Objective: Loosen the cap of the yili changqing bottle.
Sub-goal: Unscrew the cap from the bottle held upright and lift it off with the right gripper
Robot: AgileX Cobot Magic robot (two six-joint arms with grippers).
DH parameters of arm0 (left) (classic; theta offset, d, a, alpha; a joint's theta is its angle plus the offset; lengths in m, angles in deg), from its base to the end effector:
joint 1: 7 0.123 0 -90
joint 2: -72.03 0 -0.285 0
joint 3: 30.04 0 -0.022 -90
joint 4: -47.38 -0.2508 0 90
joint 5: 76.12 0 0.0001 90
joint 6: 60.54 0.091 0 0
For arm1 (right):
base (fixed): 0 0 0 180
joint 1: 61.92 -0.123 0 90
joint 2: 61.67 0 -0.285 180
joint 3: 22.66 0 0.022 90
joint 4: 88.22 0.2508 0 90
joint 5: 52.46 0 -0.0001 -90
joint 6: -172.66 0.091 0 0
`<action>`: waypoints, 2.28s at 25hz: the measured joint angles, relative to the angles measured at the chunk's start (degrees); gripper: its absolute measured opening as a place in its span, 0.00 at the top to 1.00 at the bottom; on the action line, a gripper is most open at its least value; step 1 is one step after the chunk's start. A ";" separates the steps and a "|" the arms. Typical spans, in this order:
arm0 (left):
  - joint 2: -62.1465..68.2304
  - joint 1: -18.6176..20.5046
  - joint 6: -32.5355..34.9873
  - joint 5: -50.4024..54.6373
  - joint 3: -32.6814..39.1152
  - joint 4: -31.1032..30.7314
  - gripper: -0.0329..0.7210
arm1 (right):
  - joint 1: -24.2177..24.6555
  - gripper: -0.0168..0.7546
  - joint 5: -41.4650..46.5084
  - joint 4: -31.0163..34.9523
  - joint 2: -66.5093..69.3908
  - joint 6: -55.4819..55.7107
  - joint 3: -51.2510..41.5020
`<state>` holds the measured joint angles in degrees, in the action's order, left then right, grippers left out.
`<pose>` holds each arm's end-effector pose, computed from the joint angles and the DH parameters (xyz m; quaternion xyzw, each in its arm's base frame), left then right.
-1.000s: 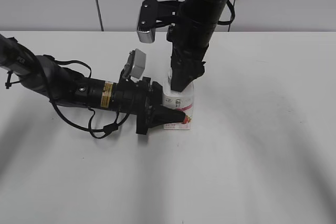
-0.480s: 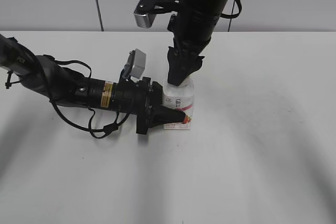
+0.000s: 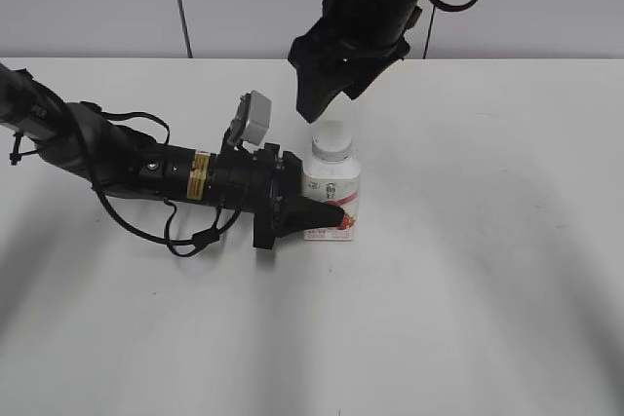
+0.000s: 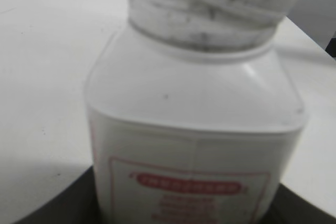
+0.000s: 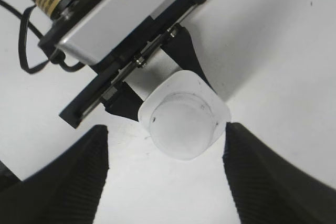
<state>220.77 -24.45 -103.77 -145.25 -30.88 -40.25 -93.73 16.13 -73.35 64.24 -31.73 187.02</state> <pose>0.3712 -0.2057 0.0445 0.5378 0.5928 -0.4715 0.3703 0.3649 0.2519 0.2635 -0.4357 0.8816 0.1339 0.1226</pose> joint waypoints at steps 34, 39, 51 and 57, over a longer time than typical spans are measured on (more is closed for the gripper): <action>0.00 0.00 -1.07 0.00 0.00 0.29 0.45 | 0.00 0.28 0.43 -2.20 4.34 49.09 0.15; 0.00 0.00 -1.10 -0.05 0.00 0.29 0.45 | 0.00 0.28 0.62 -1.77 5.38 49.09 0.15; 0.00 0.00 -1.10 -0.05 0.00 0.33 0.45 | 0.00 0.43 0.68 -1.66 5.40 49.07 0.15; 0.00 0.00 -1.10 -0.05 0.00 0.33 0.45 | 0.00 0.47 0.68 -1.54 5.40 48.88 0.15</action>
<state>220.77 -24.45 -104.86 -145.30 -30.88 -39.92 -93.73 16.81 -74.89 69.64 17.15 187.17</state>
